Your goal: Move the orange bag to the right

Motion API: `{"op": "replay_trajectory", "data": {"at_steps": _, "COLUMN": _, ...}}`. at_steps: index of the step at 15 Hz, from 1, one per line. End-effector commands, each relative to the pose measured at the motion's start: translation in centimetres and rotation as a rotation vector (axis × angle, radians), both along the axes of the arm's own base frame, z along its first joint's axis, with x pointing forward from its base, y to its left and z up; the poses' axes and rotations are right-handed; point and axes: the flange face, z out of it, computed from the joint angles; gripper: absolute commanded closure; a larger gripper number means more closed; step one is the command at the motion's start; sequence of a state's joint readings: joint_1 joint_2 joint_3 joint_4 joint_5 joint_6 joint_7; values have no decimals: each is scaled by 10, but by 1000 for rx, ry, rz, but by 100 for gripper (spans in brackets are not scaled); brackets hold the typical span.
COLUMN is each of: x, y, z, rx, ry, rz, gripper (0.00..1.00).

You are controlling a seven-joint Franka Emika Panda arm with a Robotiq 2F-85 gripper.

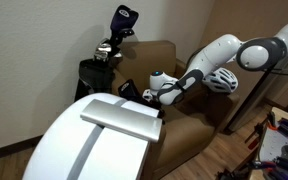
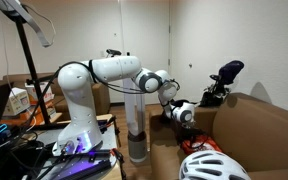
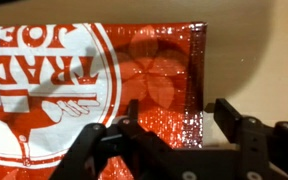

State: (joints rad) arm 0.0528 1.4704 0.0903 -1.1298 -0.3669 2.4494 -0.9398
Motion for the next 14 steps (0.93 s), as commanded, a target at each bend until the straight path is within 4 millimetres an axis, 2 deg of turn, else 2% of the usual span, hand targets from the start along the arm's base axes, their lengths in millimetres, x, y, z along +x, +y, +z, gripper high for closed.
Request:
{"op": "replay_trajectory", "data": {"at_steps": 1, "x": -6, "y": -11, "z": -6, "rx": 36, "ry": -5, "rz": -8, "gripper": 54}}
{"op": "replay_trajectory", "data": {"at_steps": 5, "x": -11, "y": -14, "z": -11, "rx": 35, "ry": 0, "rz": -8, "gripper": 78}}
{"op": "replay_trajectory", "data": {"at_steps": 8, "x": -15, "y": -20, "z": -15, "rx": 16, "ry": 16, "rz": -20, "gripper": 92}}
{"op": "replay_trajectory", "data": {"at_steps": 11, "x": -19, "y": -44, "z": -18, "rx": -8, "ry": 53, "rz": -85, "gripper": 98}}
{"op": "replay_trajectory", "data": {"at_steps": 14, "x": -24, "y": -83, "z": -22, "rx": -30, "ry": 81, "rz": -211, "gripper": 94}}
